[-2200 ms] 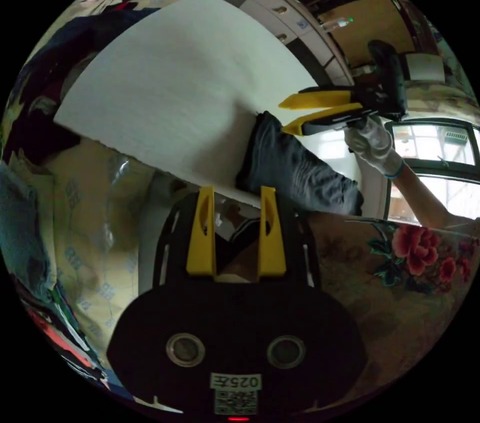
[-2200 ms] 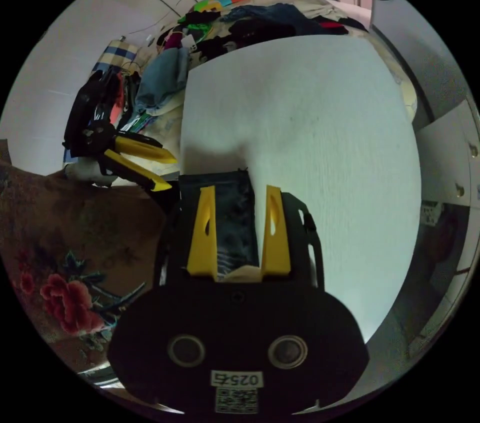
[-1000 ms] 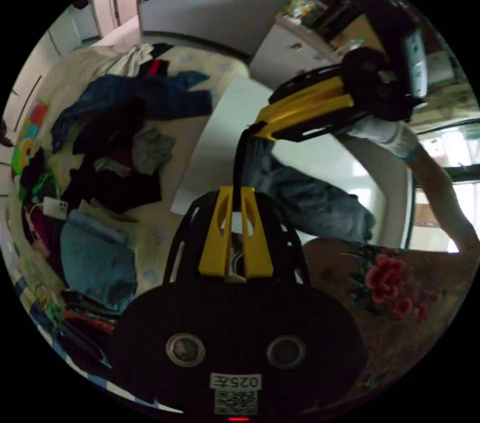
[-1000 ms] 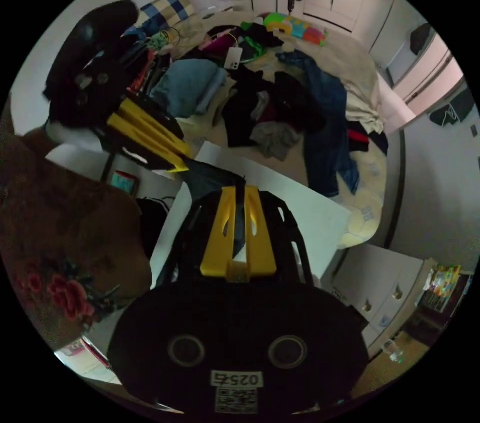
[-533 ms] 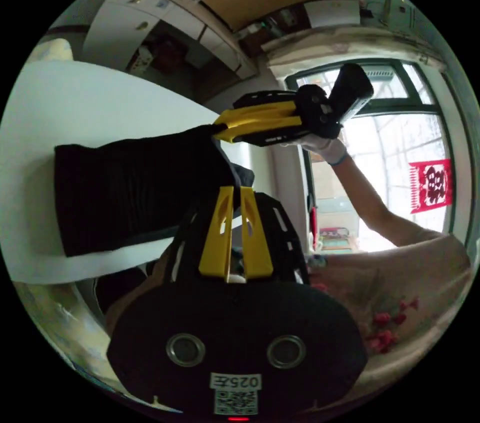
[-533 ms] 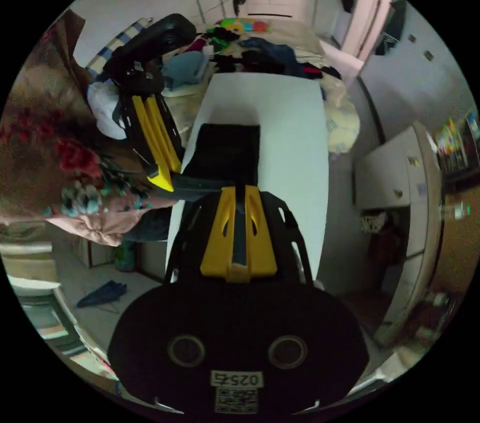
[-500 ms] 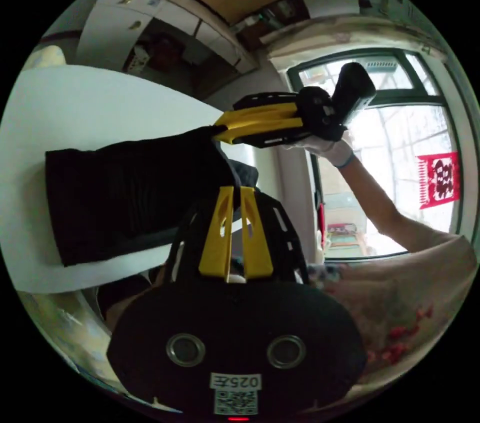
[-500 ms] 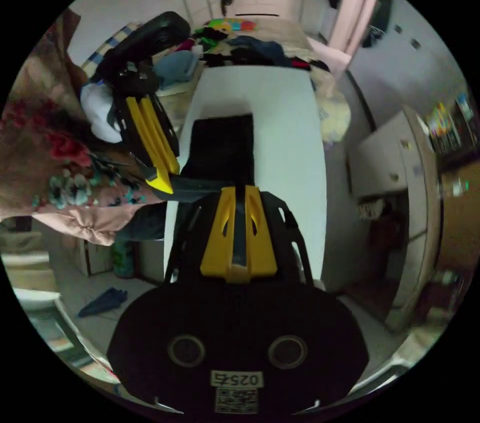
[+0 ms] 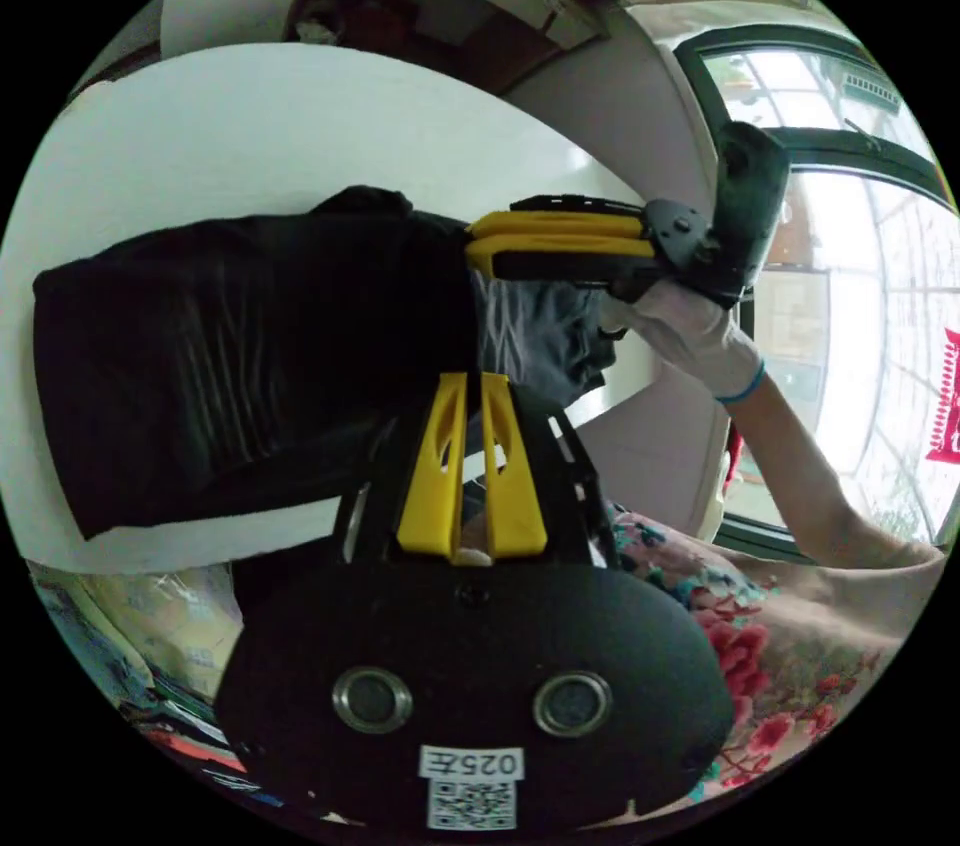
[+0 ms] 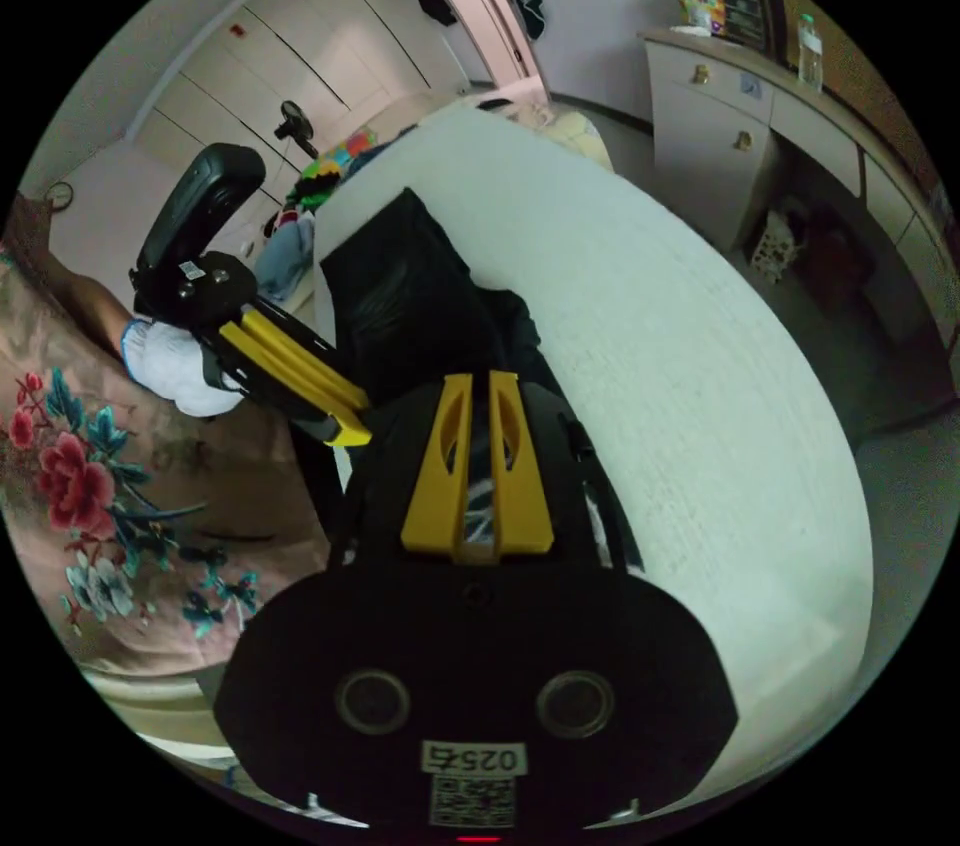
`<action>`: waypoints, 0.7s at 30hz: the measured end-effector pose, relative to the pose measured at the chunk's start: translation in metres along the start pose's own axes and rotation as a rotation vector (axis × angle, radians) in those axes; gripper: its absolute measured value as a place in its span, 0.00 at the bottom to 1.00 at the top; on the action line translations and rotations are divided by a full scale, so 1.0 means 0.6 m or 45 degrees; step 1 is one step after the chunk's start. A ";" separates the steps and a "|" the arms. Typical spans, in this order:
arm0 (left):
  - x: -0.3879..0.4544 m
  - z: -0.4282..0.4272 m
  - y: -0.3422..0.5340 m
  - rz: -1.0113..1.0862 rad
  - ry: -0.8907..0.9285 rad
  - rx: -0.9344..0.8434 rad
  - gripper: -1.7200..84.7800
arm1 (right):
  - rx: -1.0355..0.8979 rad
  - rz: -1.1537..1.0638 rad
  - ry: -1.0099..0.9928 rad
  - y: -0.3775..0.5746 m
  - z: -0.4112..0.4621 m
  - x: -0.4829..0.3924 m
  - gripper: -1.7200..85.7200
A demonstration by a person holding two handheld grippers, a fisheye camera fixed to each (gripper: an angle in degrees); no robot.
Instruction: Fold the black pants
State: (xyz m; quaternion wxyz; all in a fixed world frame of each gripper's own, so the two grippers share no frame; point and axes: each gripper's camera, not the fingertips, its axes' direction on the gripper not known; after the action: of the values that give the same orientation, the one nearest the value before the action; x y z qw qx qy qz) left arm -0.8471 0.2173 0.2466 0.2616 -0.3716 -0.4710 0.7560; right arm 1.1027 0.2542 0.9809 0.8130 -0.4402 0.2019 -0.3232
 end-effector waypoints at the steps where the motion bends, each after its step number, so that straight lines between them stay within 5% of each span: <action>1: 0.005 -0.021 0.005 -0.011 0.015 0.026 0.00 | 0.051 -0.016 -0.001 -0.004 -0.025 -0.013 0.03; 9: 0.107 -0.137 0.007 0.066 0.191 0.211 0.01 | 0.360 0.006 0.039 -0.012 -0.242 -0.090 0.03; 17: 0.132 0.159 -0.111 0.034 -0.033 -0.154 0.01 | -0.093 0.301 0.214 0.090 -0.138 0.008 0.03; 21: 0.102 0.212 -0.133 -0.034 -0.029 -0.241 0.01 | -0.027 0.522 0.093 0.118 -0.112 0.031 0.03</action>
State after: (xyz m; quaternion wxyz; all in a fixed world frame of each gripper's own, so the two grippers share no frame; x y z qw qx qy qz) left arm -0.9822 0.2305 0.3353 0.2300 -0.3796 -0.5484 0.7087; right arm 1.0995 0.2304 0.8845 0.8492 -0.3864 0.3201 -0.1646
